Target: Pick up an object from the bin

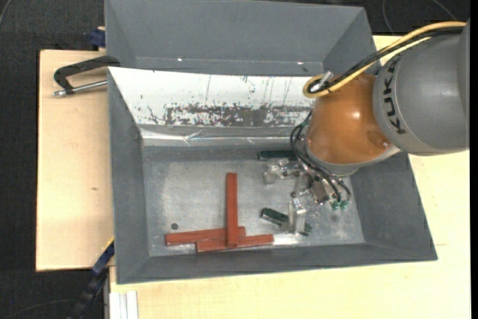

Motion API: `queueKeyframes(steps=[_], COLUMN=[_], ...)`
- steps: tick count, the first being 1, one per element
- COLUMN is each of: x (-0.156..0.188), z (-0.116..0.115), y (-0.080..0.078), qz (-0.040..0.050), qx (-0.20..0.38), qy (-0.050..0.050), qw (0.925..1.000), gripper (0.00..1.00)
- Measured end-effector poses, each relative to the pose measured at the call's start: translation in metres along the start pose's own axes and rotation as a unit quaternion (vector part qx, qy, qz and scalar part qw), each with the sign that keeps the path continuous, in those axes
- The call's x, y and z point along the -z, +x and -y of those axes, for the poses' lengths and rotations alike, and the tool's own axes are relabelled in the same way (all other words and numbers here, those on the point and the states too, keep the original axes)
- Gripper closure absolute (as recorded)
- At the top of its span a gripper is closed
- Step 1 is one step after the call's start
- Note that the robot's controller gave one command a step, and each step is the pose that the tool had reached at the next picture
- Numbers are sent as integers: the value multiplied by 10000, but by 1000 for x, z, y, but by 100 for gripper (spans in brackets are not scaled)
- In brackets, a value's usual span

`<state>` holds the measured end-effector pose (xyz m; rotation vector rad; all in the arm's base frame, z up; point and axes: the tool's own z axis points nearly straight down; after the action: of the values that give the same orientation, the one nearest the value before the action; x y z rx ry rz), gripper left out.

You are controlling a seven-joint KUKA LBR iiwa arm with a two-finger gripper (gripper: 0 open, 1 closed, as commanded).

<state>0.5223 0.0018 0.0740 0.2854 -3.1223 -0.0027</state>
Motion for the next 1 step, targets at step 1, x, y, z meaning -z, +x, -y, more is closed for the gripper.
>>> queueKeyframes(steps=[1], x=[-4], z=[-20], y=[27], qz=[20], qx=[-867], qy=[-1], qw=[9962], gripper=[0])
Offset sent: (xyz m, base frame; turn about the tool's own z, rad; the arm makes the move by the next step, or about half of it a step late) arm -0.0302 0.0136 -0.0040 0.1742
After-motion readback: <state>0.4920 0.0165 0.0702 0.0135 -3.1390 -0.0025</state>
